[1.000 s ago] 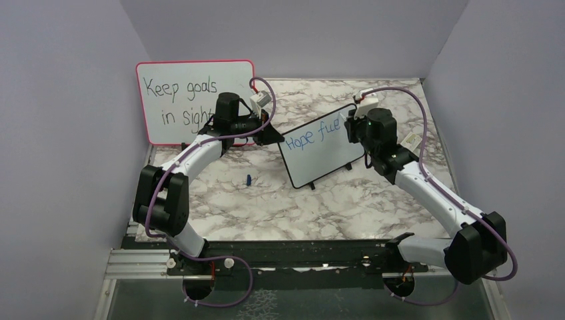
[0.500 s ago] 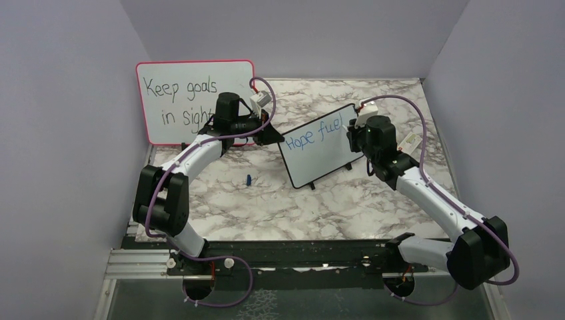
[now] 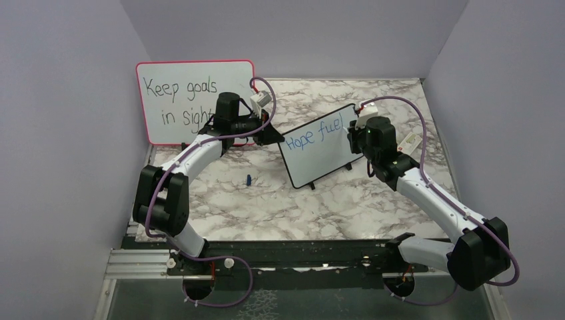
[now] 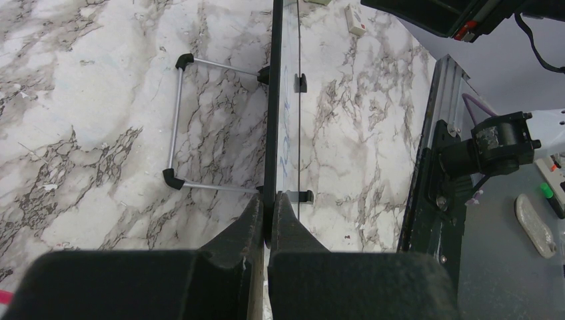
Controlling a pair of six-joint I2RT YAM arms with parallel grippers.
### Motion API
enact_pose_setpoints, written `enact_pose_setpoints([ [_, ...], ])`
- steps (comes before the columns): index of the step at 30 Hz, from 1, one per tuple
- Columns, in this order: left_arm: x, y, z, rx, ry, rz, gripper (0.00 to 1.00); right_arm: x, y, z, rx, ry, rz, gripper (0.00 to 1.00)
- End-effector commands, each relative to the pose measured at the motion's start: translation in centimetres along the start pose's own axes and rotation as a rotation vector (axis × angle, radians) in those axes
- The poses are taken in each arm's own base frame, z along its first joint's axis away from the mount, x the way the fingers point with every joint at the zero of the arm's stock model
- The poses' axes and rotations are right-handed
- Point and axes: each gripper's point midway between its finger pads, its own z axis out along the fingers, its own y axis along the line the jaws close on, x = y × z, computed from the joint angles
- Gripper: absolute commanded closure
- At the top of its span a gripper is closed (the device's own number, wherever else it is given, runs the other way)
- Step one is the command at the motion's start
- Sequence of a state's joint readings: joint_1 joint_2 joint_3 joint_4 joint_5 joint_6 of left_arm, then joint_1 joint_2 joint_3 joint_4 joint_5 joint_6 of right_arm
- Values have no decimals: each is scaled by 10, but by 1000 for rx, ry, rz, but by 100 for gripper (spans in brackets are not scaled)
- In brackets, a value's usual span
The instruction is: Write a sentence on the whiteboard
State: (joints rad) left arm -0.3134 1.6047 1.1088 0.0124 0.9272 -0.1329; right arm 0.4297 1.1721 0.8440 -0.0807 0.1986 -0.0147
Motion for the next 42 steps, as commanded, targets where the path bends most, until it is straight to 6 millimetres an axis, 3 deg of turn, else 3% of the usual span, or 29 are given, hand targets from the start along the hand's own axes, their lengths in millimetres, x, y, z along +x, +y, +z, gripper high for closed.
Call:
enact_pose_setpoints([
  [1, 22, 1, 4, 3, 65, -34, 100, -12, -11, 0, 55, -29, 21, 99],
  [26, 22, 1, 4, 4, 65, -32, 100, -49, -16, -6, 40, -141, 52, 99],
  [38, 22, 1, 4, 6, 67, -34, 100, -45, -18, 0, 48, -126, 50, 99],
  [42, 22, 0, 4, 7, 67, -33, 100, -52, -19, 2, 49, -150, 53, 99],
])
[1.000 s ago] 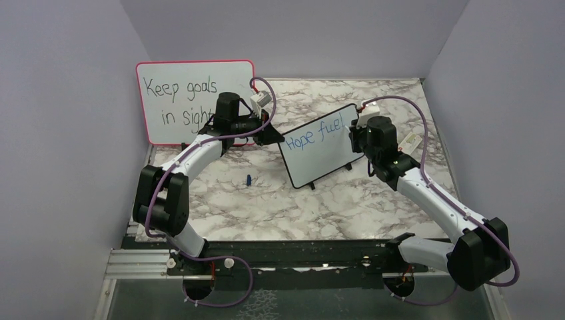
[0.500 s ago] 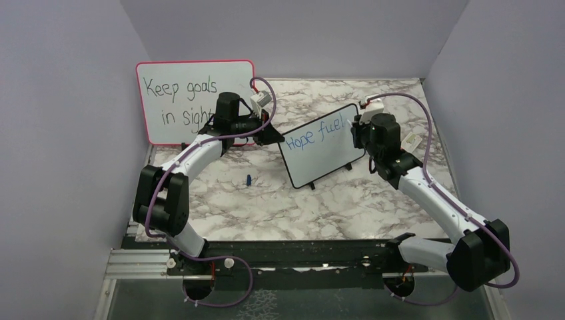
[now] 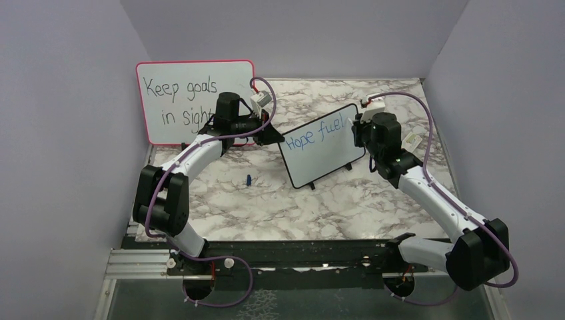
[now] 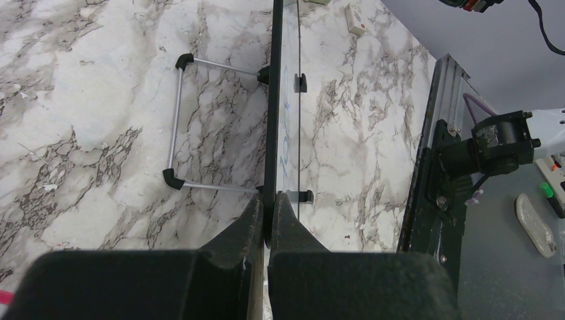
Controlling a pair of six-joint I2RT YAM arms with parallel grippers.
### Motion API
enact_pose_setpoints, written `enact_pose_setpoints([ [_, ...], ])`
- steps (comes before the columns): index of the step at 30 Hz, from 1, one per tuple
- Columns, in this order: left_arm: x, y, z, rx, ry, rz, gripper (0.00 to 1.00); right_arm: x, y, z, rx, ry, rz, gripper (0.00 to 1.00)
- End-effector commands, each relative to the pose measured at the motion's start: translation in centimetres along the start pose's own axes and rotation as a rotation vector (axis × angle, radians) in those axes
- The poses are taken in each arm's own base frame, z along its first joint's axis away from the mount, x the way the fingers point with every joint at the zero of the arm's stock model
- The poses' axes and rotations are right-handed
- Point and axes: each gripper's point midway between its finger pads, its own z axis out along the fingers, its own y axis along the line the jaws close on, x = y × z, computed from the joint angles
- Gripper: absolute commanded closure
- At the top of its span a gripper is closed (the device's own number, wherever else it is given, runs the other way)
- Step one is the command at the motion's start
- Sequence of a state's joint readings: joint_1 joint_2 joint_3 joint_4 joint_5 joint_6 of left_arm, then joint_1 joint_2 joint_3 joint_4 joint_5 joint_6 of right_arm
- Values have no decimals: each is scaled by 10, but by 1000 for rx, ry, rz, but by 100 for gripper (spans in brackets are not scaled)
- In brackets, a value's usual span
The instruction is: Write a sentence on the whiteboard
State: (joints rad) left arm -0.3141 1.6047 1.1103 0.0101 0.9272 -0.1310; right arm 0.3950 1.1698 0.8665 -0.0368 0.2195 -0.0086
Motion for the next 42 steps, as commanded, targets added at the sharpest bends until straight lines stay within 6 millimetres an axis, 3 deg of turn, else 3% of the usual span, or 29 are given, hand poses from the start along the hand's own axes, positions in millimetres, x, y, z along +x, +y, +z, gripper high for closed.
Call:
enact_pose_setpoints([
  [1, 23, 1, 4, 6, 66, -35, 100, -31, -1, 4, -6, -85, 22, 99],
  [19, 22, 0, 5, 10, 67, -35, 100, -26, 7, 9, -46, -60, 19, 99],
  [35, 23, 0, 5, 7, 68, -36, 100, -23, -3, 6, 5, -56, 22, 99],
  [42, 23, 0, 5, 7, 68, -35, 100, -10, -5, 4, 11, -20, 16, 99],
])
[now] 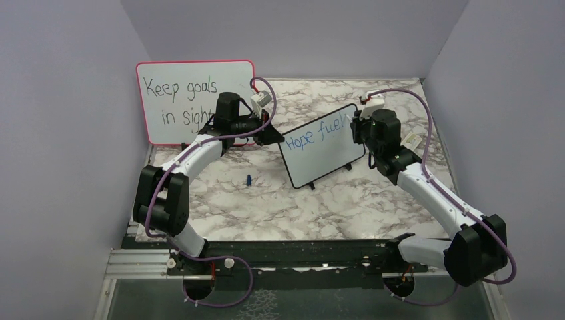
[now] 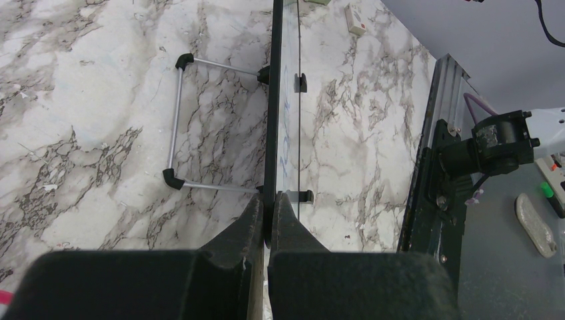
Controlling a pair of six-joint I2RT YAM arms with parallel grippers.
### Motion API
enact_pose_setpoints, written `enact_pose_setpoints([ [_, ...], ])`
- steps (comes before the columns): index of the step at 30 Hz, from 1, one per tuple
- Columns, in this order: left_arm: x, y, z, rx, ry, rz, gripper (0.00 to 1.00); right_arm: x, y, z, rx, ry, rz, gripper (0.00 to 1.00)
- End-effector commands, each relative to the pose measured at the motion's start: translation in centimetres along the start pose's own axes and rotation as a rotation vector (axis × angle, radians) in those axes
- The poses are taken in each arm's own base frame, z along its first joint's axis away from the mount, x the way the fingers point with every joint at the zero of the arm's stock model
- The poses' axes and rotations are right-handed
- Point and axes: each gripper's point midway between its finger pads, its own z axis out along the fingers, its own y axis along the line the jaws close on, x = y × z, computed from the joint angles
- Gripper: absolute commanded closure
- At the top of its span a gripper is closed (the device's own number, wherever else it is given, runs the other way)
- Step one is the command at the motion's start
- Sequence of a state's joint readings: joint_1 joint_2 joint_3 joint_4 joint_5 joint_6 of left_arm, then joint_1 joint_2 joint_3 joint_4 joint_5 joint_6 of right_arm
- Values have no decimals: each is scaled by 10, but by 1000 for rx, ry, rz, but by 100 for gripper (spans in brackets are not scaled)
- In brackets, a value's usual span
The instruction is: Write a sentence on the whiteboard
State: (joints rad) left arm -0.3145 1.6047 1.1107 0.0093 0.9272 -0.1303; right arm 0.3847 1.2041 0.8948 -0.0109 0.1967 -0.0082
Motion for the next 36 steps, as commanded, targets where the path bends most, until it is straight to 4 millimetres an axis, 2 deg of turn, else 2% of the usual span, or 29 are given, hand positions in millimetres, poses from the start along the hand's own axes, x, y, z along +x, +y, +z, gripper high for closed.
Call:
enact_pose_setpoints([
  [1, 22, 0, 4, 8, 65, -33, 100, -1, -6, -4, 22, -1, 8, 99],
  [18, 22, 0, 4, 10, 68, -32, 100, -13, 4, 0, -36, -26, 13, 99],
  [36, 23, 0, 5, 8, 68, -33, 100, -13, 11, -2, -79, -29, 9, 99],
])
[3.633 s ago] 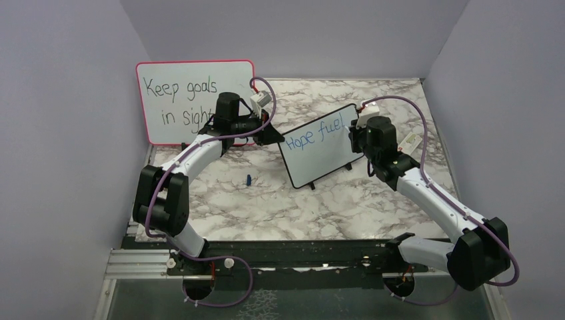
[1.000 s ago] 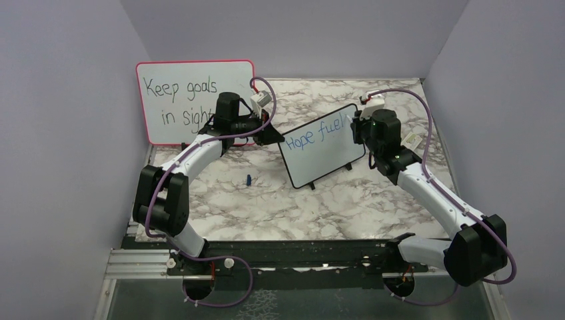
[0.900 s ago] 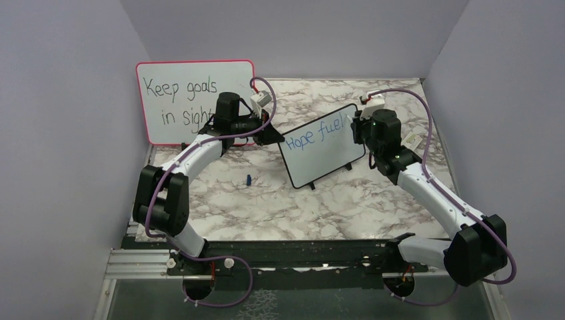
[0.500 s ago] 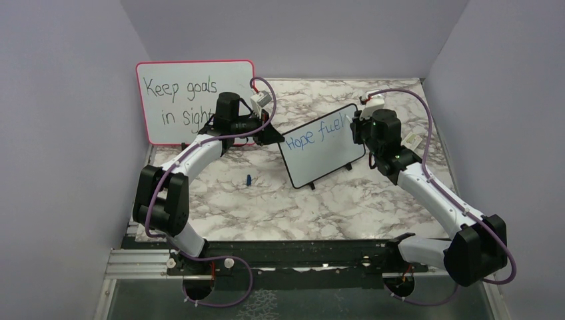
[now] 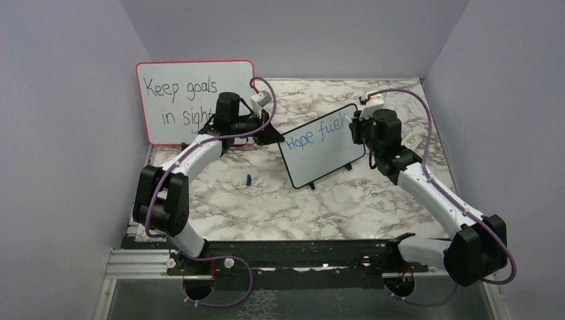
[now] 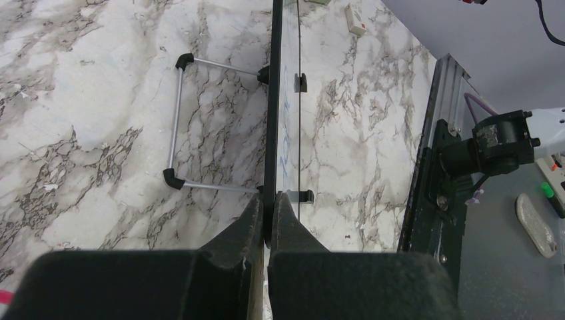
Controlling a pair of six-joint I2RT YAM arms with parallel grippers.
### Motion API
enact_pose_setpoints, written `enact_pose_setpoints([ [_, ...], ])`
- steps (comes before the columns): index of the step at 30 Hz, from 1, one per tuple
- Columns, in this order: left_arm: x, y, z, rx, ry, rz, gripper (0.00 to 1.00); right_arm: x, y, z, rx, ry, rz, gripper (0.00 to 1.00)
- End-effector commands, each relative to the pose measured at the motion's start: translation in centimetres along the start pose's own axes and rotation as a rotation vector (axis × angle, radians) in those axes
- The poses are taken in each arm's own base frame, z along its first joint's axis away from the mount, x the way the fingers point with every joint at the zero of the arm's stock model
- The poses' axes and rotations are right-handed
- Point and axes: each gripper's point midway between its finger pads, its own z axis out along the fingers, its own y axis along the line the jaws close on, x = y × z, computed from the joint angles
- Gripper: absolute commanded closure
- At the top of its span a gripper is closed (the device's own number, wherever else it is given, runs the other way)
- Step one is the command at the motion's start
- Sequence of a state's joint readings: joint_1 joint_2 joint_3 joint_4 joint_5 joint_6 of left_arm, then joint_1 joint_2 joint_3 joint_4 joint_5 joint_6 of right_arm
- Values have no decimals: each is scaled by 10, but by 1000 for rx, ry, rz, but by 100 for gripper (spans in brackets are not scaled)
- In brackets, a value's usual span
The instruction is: Write a sentence on the whiteboard
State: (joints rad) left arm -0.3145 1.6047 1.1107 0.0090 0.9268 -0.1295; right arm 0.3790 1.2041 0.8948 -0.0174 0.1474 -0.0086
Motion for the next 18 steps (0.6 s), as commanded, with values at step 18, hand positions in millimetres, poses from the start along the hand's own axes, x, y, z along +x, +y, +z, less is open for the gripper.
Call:
enact_pose_setpoints([
  [18, 22, 0, 5, 8, 68, -32, 100, 27, 3, -11, -21, 67, 27, 99],
])
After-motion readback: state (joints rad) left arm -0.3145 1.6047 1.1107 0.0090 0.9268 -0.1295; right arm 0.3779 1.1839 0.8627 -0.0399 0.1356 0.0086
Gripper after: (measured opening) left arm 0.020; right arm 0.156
